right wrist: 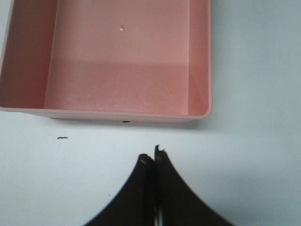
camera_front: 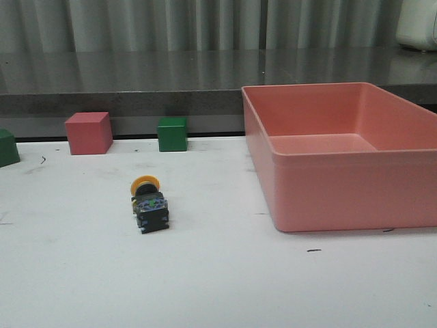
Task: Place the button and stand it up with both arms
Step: 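Raise the right gripper away from the button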
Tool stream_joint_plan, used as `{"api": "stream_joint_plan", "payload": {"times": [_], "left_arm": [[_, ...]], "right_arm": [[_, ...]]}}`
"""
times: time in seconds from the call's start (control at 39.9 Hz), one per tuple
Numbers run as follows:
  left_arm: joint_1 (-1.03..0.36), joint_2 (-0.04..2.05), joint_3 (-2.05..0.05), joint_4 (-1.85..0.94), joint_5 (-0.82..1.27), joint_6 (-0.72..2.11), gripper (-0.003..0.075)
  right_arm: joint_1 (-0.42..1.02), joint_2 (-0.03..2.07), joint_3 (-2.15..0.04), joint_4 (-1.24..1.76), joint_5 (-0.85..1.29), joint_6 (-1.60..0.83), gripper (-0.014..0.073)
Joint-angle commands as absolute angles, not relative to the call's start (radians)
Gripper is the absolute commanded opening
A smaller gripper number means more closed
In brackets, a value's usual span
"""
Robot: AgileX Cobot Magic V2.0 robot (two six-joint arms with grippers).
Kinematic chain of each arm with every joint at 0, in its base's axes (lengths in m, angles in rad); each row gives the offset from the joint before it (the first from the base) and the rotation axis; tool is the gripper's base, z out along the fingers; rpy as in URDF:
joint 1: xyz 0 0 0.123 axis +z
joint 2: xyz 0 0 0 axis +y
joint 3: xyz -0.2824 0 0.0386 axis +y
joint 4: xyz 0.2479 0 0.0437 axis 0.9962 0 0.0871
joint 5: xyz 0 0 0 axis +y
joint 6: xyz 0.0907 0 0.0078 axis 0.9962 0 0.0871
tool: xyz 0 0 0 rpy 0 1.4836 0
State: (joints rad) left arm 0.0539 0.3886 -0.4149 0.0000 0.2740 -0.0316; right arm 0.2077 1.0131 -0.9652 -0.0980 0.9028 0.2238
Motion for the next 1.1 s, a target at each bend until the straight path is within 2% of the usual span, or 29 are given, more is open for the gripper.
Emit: {"api": "stream_joint_plan", "payload": {"times": [0.0, 0.28, 0.5, 0.93, 1.08], "left_arm": [[0.054, 0.400, -0.454, -0.007, 0.194, -0.042, 0.0491], [0.054, 0.400, -0.454, -0.007, 0.194, -0.042, 0.0491], [0.054, 0.400, -0.454, -0.007, 0.194, -0.042, 0.0491], [0.054, 0.406, -0.462, -0.064, 0.114, -0.042, 0.0491], [0.032, 0.503, -0.521, -0.059, 0.152, -0.042, 0.0491]], "right_arm": [[0.202, 0.883, -0.854, -0.139, 0.713, 0.211, -0.0071], [0.202, 0.524, -0.526, -0.211, 0.417, 0.211, -0.0071], [0.202, 0.301, -0.421, -0.211, 0.342, 0.211, -0.0071], [0.202, 0.258, -0.414, -0.211, 0.351, 0.211, -0.0071], [0.202, 0.258, -0.414, -0.211, 0.351, 0.211, -0.0071]]}}
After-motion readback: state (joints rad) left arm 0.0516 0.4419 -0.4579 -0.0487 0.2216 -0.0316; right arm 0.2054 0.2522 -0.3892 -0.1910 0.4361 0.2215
